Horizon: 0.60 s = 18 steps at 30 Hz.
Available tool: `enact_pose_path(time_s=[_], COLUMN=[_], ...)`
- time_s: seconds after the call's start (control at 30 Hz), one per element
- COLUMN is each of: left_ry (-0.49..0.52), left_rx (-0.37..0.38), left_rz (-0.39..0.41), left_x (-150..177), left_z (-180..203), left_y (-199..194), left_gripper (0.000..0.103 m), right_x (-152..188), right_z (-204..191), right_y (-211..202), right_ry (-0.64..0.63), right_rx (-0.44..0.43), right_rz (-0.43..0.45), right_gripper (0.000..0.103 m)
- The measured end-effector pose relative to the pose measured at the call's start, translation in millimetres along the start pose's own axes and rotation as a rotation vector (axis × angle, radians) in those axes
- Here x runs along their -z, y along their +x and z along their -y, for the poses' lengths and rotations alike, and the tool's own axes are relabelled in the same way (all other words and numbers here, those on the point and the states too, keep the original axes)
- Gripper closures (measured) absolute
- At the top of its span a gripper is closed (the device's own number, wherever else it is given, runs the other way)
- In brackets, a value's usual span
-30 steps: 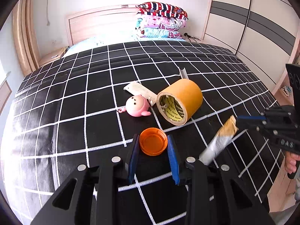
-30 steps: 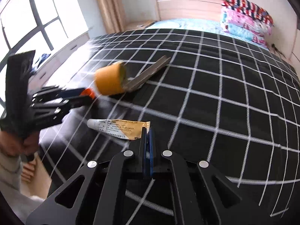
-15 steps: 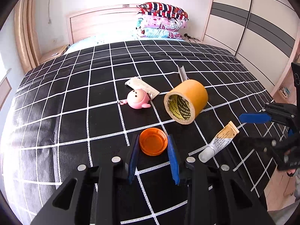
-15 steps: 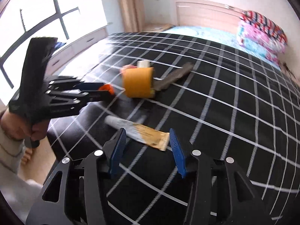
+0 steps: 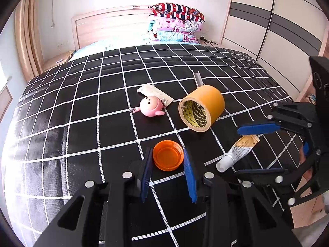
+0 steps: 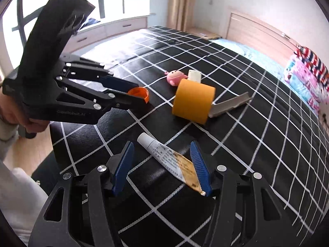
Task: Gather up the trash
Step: 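Grasp the orange cap with the left gripper while the right grasps the toothpaste tube, then carry the orange cap and toothpaste tube over the trash bin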
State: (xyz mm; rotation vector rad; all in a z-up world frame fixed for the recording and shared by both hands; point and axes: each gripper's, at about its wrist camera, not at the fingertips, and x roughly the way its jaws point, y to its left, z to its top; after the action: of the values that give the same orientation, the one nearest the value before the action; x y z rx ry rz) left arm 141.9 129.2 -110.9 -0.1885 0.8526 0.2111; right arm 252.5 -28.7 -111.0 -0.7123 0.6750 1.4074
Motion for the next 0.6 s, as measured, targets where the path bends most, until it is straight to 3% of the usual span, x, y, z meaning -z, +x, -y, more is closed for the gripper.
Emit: enact_pose_path(time_s=[0.13,0.17,0.2,0.27,0.6], left_ry=[-0.009,-0.006,-0.004,-0.006,0.003], left_rx=[0.015,0.014,0.013,0.014,0.026], left_rz=[-0.006,-0.004,-0.003,0.002,0.017], left_x=[-1.8,-2.4,-2.9,-3.2,-0.2], left_z=[0.2,0.6,0.5,0.0,6.2], left_y=[0.4,-0.2,-0.7,-2.5,-15.0], left_gripper=[0.074,0.074,0.074,0.074,0.074], right_x=[-1.1,-1.0,-1.6,-2.2,3.7], right_z=[-2.8,-3.8,-3.2,0.2,8.3], right_y=[9.3,9.8,10.9,10.3,-5.6], right_ry=[-0.007,-0.013,-0.012,0.008,0.081], right_rx=[-0.018,-0.008,-0.007,-0.013,-0.038], right_rz=[-0.024,-0.024,-0.027,-0.028,0.001], right_gripper=[0.047,0.054,0.068,0.082,0.084])
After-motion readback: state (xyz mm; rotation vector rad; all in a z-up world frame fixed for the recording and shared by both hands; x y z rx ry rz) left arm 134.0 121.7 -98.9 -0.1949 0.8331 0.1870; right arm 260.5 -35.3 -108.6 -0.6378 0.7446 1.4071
